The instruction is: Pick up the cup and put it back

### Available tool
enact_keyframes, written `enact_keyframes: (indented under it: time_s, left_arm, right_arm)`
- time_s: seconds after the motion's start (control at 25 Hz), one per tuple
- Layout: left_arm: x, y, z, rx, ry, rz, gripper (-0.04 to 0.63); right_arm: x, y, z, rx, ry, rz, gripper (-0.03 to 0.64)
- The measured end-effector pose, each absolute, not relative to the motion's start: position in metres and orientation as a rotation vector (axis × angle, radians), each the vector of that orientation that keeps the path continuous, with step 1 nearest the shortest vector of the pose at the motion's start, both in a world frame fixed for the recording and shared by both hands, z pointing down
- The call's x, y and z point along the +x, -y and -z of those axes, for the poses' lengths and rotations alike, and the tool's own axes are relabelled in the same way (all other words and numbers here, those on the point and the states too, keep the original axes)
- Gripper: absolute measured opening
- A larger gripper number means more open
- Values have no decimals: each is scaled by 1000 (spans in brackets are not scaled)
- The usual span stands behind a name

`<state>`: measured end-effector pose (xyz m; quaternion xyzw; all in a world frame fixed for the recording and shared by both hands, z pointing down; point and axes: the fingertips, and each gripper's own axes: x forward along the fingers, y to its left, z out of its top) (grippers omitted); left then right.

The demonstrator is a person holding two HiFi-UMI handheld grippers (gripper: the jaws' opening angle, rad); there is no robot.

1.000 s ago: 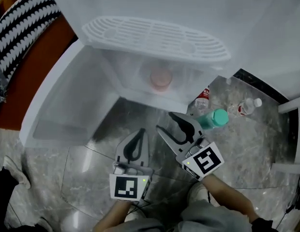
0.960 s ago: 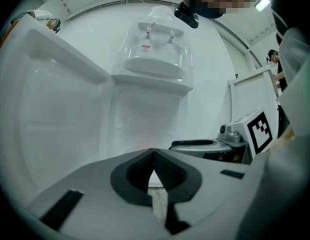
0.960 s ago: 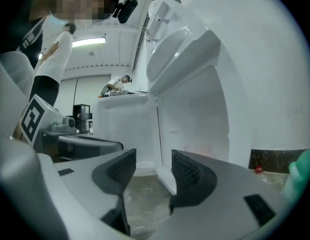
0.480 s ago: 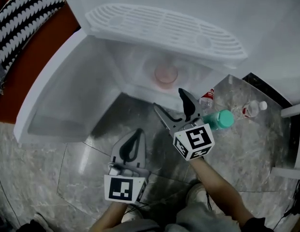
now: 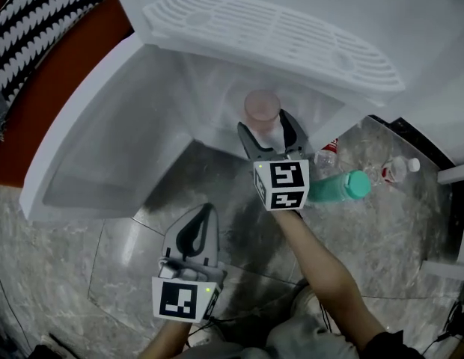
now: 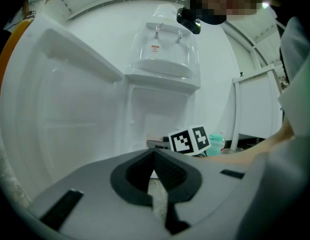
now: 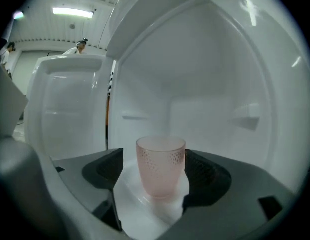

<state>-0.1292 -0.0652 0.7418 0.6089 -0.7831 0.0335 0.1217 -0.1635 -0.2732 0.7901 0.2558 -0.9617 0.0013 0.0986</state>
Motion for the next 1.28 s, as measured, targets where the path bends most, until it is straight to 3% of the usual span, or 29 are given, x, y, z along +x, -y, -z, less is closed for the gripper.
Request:
enact_keyframes:
  time_s: [0.68, 1.28]
  left_arm:
    - [-134, 55, -746, 1757, 2281, -94, 12]
    - [-133, 65, -721, 1786, 2334, -14, 12]
  right_arm:
    - [-175, 269, -796, 673, 2825, 31, 367]
    - [-81, 150, -685, 323, 3128, -73, 364]
